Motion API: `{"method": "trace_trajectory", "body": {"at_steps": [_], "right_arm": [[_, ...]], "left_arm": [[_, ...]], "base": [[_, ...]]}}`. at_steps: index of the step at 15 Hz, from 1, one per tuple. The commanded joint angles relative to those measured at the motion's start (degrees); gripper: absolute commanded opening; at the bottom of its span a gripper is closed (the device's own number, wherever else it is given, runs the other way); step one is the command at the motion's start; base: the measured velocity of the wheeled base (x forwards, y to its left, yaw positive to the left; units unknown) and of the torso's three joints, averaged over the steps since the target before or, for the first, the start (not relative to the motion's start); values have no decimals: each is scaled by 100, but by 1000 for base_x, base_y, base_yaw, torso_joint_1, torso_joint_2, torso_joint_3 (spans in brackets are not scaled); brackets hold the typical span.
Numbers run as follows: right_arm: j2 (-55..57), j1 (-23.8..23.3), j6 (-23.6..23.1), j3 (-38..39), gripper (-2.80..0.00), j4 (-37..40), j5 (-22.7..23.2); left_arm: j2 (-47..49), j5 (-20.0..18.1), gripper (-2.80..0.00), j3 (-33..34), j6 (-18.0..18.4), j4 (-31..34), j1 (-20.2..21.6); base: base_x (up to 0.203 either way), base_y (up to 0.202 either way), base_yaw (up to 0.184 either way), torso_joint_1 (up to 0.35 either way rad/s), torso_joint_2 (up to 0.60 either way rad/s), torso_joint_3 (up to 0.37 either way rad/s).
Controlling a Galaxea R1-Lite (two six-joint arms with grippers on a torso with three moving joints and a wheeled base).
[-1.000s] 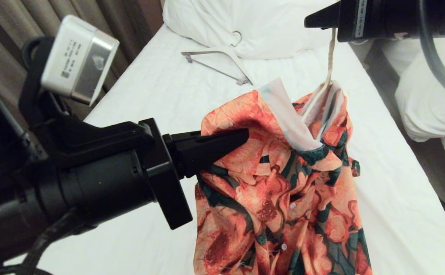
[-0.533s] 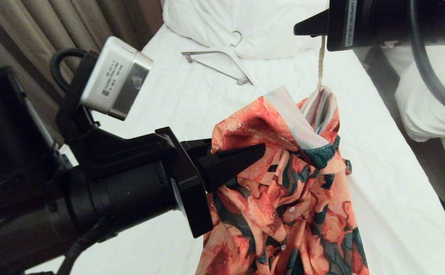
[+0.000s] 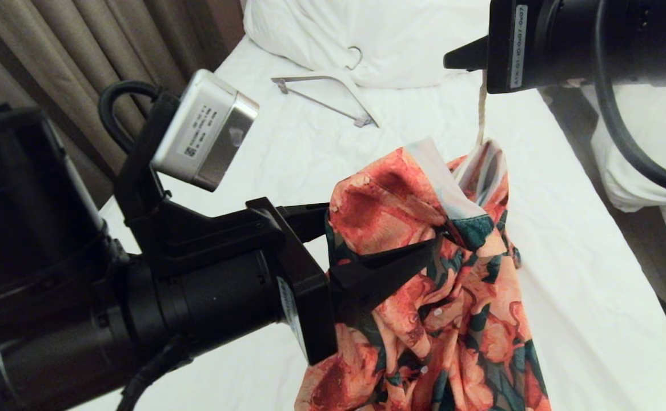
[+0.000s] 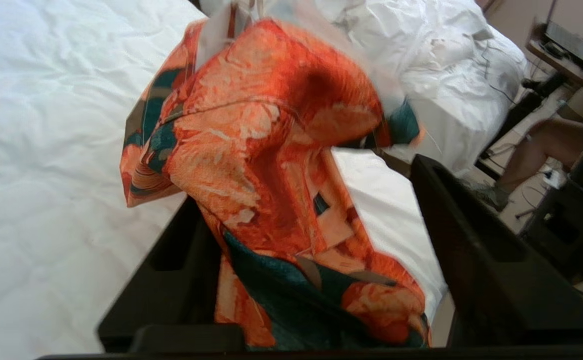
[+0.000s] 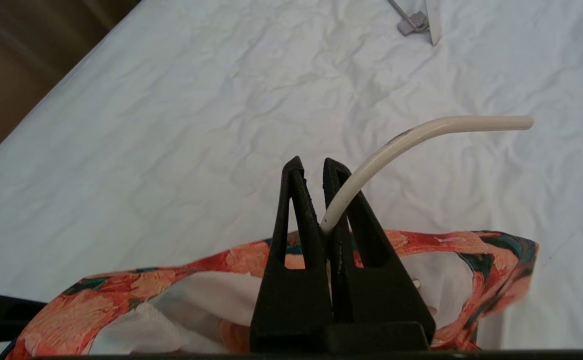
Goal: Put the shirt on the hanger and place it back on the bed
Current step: Take the clothes hanger out of the clothes
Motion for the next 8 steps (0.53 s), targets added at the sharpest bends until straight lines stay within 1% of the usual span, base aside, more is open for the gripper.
{"method": "trace_trajectory", "body": {"at_steps": [1,4,5,6,8], "right_arm": [[13,-4,0,52,-280,7,-7],[25,-71,-18,44,-280,5,-15],[57,-101,-18,44,-280,4,-15],[78,-101,-18,44,-280,5,-15],[85,-101,-9,120,-280,5,-15]], "left_arm": [[109,259,0,-28,-6,-55,-138],[7,268,0,-20,5,-12,-180],[-33,283,0,-14,6,-4,-335],[-45,328,0,0,3,-2,-483],[21,567,0,-11,3,-20,-543]], "base": [[0,0,0,0,0,0],[0,0,0,0,0,0],[0,0,0,0,0,0],[0,0,0,0,0,0],[0,0,0,0,0,0]]}}
